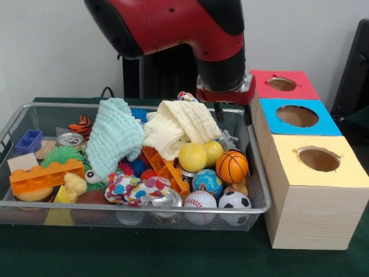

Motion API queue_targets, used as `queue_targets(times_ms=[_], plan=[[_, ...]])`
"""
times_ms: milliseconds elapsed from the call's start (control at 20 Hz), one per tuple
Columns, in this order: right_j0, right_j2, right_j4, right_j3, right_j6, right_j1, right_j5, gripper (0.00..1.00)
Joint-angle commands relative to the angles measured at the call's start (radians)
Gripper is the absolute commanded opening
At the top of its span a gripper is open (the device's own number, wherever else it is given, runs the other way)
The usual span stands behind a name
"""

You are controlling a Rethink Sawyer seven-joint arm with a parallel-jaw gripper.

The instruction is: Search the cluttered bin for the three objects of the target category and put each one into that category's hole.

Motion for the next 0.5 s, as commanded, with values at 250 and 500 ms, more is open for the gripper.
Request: queue_targets(times_ms=[250,500], plan=[[0.093,-0.125,-0.064,-0.032,-0.025,-0.121,0.122,1.0],[0.166,-0.192,-0.094,-0.055,0.005,-0.166,0.155,1.0]])
